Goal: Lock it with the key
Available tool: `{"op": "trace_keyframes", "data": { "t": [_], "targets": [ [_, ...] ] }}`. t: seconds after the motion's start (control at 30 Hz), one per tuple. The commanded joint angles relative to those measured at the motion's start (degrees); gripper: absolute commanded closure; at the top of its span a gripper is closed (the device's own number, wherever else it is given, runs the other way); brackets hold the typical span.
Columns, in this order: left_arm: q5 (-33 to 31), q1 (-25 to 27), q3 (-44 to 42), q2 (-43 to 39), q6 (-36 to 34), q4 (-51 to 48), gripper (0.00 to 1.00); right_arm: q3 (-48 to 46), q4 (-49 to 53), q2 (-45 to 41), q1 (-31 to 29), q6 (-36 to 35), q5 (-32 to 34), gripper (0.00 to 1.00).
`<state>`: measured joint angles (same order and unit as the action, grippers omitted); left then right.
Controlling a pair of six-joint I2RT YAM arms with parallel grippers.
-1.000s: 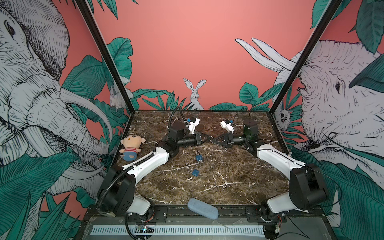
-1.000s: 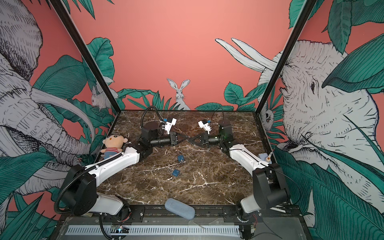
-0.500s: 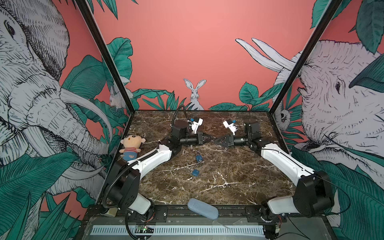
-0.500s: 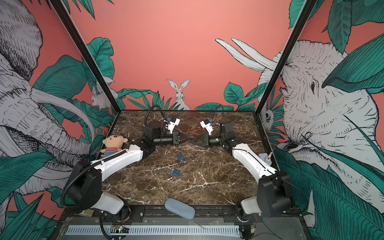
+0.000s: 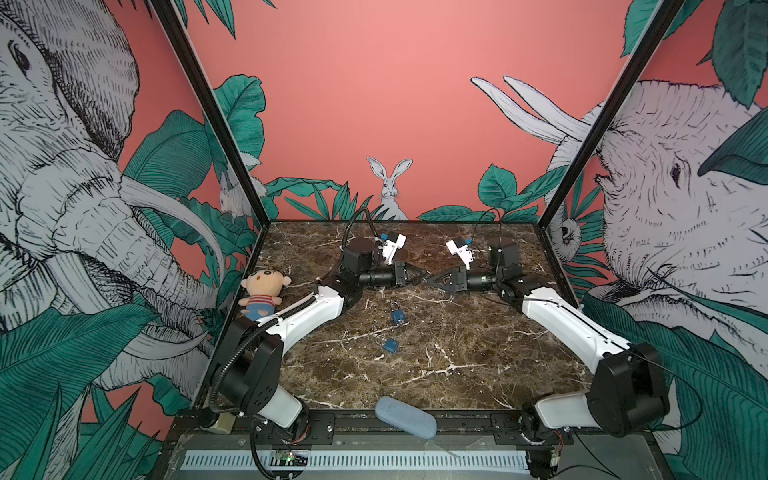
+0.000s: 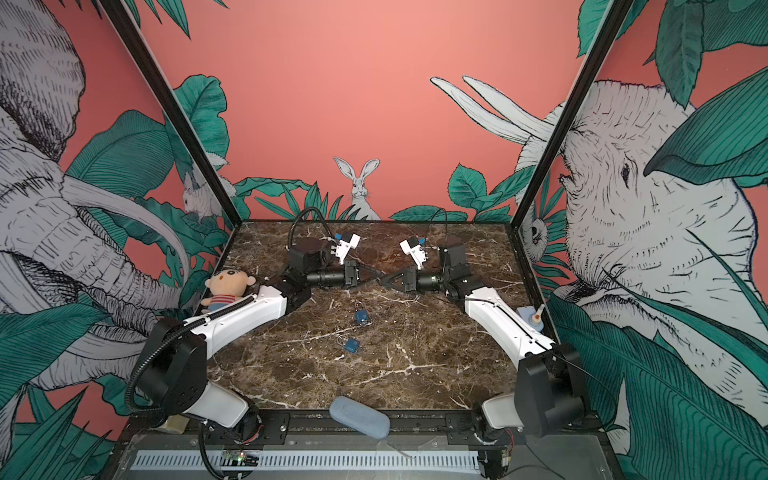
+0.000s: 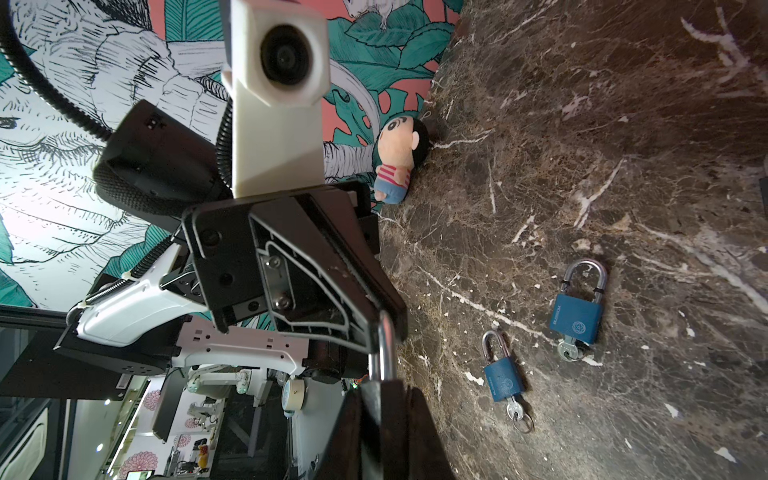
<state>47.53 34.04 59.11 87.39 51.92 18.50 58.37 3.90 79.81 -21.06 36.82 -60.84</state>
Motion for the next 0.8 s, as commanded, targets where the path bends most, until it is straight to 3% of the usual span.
{"op": "trace_keyframes", "data": {
  "t": [0.0,0.5,0.67,0.77],
  "targets": [
    [4.5,2.0,1.7,-1.2,4.2,6.3,0.90,1.1,-4.7,0.2,-3.5,-2.6,1.7,1.00],
    [4.9,1.6,0.7,-1.6,4.6,6.5,0.84,1.4,-7.5,0.8,-4.0,-0.3,0.7,1.00],
    [5.1,1.6,0.6,-1.6,4.5,6.6,1.00,1.0,-10.3,1.3,-4.2,1.9,-0.3,1.00],
    [5.6,1.6,0.4,-1.5,4.8,6.8,1.00,0.9,-10.9,1.5,-4.1,2.4,-0.3,1.00]
  ]
}}
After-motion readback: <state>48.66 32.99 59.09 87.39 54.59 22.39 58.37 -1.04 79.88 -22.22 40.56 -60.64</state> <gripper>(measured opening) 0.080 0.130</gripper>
